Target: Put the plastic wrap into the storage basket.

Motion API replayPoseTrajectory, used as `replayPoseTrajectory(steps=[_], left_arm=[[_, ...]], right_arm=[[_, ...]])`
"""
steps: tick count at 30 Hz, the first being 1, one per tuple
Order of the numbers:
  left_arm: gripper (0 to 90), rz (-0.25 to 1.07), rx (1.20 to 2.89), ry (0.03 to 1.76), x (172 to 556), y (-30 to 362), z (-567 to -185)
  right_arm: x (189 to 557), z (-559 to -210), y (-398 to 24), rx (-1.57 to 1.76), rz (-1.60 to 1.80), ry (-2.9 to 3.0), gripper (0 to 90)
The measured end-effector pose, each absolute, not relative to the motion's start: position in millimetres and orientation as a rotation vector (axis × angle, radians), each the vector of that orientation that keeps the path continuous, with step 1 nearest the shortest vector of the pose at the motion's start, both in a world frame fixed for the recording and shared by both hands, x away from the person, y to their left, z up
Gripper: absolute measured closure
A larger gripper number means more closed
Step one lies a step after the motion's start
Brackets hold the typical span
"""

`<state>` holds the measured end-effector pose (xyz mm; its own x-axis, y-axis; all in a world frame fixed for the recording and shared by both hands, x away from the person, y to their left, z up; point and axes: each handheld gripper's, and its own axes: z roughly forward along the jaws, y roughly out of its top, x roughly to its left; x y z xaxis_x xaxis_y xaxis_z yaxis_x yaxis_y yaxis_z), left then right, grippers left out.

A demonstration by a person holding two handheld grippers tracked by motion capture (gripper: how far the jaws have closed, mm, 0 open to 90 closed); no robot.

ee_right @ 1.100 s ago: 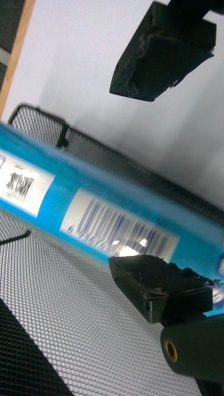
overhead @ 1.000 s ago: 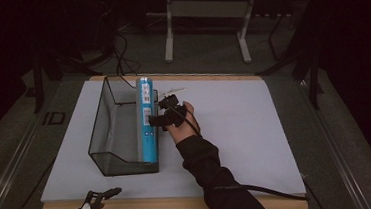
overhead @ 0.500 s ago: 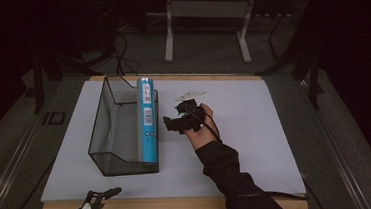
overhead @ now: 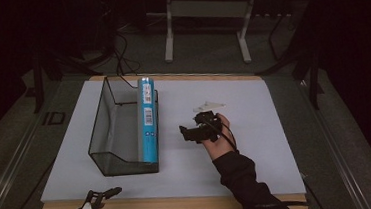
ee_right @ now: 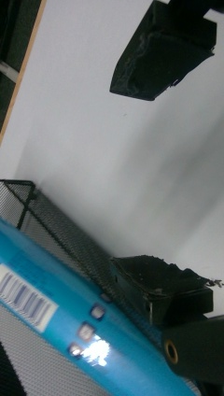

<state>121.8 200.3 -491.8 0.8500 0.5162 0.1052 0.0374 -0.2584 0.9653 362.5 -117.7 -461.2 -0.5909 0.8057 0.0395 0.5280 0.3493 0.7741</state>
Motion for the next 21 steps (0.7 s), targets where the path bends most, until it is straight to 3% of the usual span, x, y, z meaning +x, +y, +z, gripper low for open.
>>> replayPoseTrajectory(steps=[21], left_arm=[[0.3, 0.477, 1.791, 0.425, 122, 199, -492]], right_arm=[[333, -489, -163, 1.17, 1.034, 2.308, 14.0]])
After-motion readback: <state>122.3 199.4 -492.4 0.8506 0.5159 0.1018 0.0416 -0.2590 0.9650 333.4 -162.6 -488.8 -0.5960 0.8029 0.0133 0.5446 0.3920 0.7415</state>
